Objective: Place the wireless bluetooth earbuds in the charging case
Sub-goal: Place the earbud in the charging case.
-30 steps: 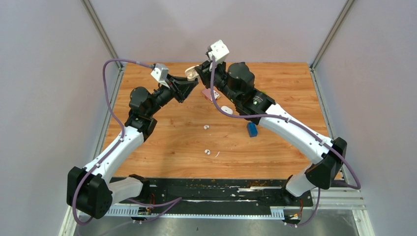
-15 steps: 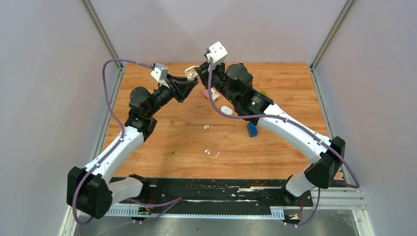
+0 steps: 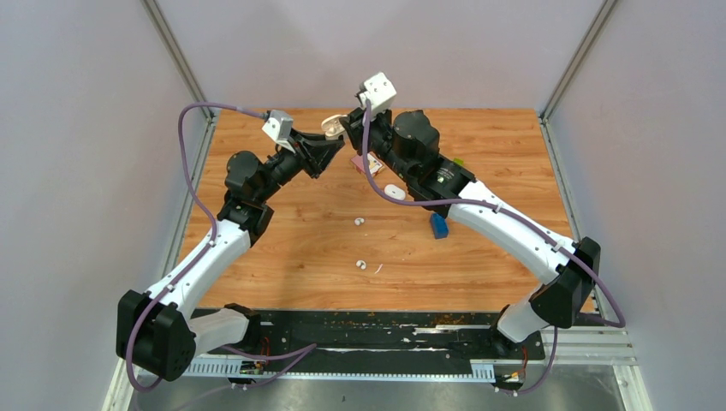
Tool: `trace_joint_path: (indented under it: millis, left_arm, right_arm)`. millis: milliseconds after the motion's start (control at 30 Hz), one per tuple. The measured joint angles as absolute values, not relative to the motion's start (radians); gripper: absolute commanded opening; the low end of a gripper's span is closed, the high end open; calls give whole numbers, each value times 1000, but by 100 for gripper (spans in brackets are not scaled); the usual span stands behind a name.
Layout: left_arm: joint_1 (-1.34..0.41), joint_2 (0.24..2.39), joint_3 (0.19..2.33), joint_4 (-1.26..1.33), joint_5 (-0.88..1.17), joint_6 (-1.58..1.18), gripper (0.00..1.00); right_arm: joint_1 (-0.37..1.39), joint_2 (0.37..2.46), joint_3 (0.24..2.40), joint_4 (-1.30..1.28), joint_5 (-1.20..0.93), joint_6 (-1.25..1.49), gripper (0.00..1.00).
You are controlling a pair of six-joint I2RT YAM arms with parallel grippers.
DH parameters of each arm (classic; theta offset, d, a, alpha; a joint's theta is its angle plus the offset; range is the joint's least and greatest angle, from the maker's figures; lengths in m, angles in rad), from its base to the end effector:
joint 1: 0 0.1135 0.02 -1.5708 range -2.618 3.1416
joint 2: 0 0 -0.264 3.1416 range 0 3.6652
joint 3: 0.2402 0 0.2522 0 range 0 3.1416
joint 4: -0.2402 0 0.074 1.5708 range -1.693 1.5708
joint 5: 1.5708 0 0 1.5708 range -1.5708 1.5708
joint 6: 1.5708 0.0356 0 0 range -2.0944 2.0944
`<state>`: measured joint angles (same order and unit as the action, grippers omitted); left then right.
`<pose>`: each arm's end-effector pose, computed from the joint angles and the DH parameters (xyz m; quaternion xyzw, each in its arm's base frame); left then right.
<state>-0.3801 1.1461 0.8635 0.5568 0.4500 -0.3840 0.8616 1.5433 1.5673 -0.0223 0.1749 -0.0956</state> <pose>0.2406 -0.1128 0.3721 0.1767 0.5890 -0.4147 0.6708 0.2426 0.2731 0.4434 -0.2693 0.6532 0.2062 0.6770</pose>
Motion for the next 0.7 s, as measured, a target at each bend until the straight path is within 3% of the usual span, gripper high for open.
trace_joint_path:
  millis: [333,700]
  left_arm:
    - [-380,1146,863,543,438,-381,0]
    - [-380,1146,863,544,435,-376,0]
  right_arm:
    - [862,1552,1568,-34,181,-72,20]
    - [862,1552,1590,-91,165,-53,51]
